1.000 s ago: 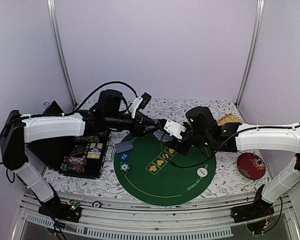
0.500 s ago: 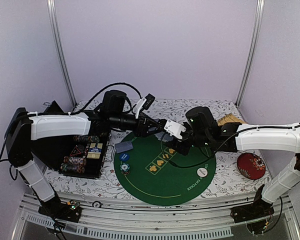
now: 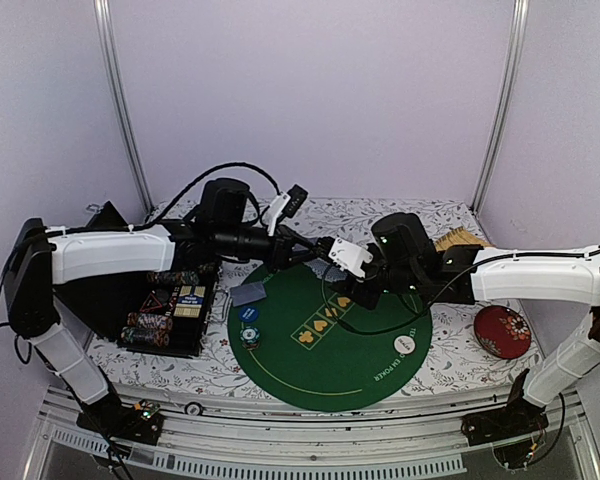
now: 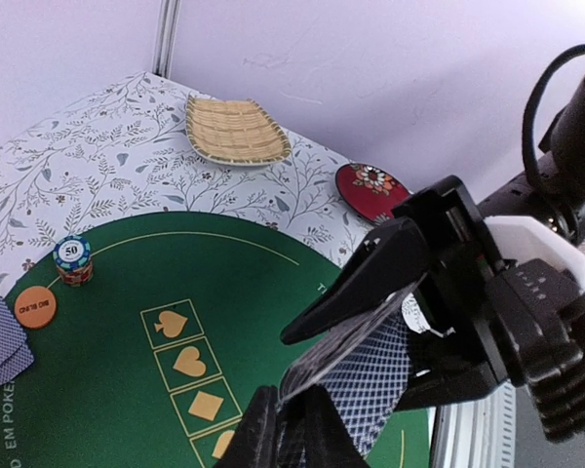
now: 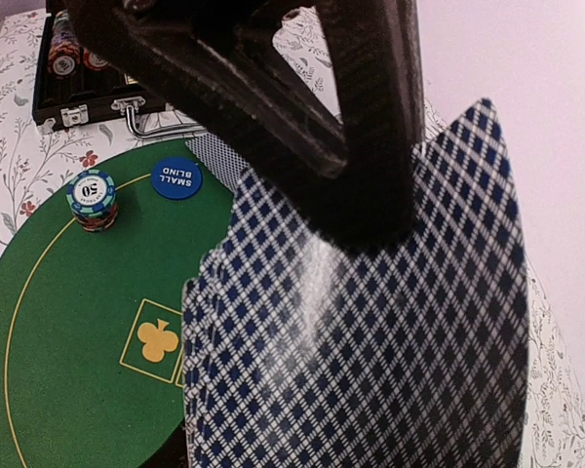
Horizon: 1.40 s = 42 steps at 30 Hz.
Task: Distribute texas hold em gaming equipment
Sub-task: Pick up the poker card from the face-down deck piles.
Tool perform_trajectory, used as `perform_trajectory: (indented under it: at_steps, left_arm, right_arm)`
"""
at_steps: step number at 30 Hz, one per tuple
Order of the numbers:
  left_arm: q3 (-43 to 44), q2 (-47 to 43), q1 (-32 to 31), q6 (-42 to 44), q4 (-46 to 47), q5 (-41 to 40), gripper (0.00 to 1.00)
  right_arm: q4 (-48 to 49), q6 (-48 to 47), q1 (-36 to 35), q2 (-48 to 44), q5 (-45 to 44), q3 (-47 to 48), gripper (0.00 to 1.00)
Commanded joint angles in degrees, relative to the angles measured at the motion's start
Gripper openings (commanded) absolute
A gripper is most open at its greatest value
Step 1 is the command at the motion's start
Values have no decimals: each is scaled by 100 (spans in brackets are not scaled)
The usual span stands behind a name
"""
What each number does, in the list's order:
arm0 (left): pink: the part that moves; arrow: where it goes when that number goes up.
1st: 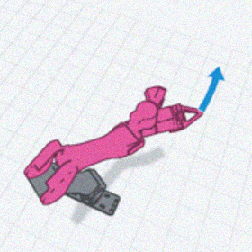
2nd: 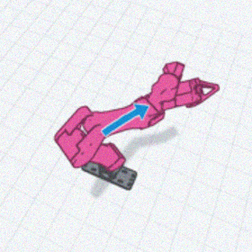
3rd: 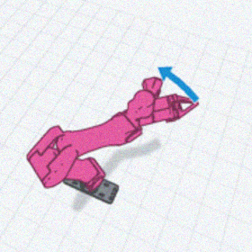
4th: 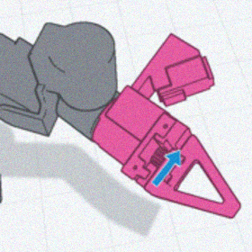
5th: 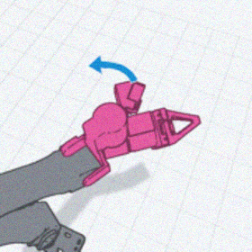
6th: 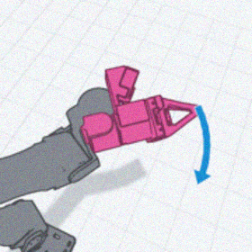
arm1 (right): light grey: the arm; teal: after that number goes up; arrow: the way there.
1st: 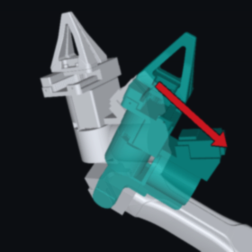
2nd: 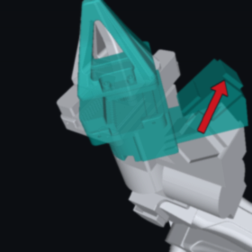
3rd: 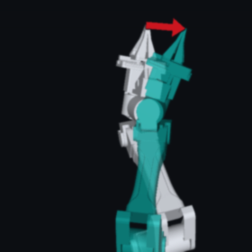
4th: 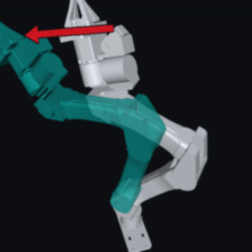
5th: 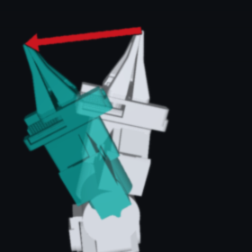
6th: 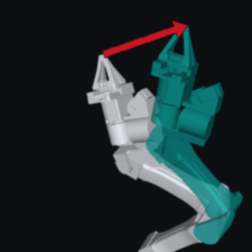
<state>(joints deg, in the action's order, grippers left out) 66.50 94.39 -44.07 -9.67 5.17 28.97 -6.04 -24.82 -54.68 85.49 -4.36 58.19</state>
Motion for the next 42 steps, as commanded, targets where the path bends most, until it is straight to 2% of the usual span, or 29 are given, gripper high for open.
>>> perform_trajectory:
  at_steps: [1,11,13,19,29,35,42]
  left_arm:
    - [-148,-160,39,49,-42,-174,12]
    - [-207,-402,43,3,47,169,9]
    - [-203,-404,47,-15,67,253,5]
    - [-172,-457,52,15,-7,276,0]
    - [-249,-631,185,-160,35,788,0]
    - [-374,-661,378,-570,324,1158,0]
    - [-918,-1077,985,-1592,981,1336,0]
  right_arm:
    - [138,-5,-34,-94,111,-13,46]
    - [159,-40,-10,-54,128,-19,46]
    - [172,-33,-7,-64,141,-19,46]
    - [173,-31,13,-94,168,-28,46]
    - [241,13,131,-172,255,-126,46]
    - [309,29,254,-217,346,-202,46]
    - [410,71,399,-220,389,-291,46]
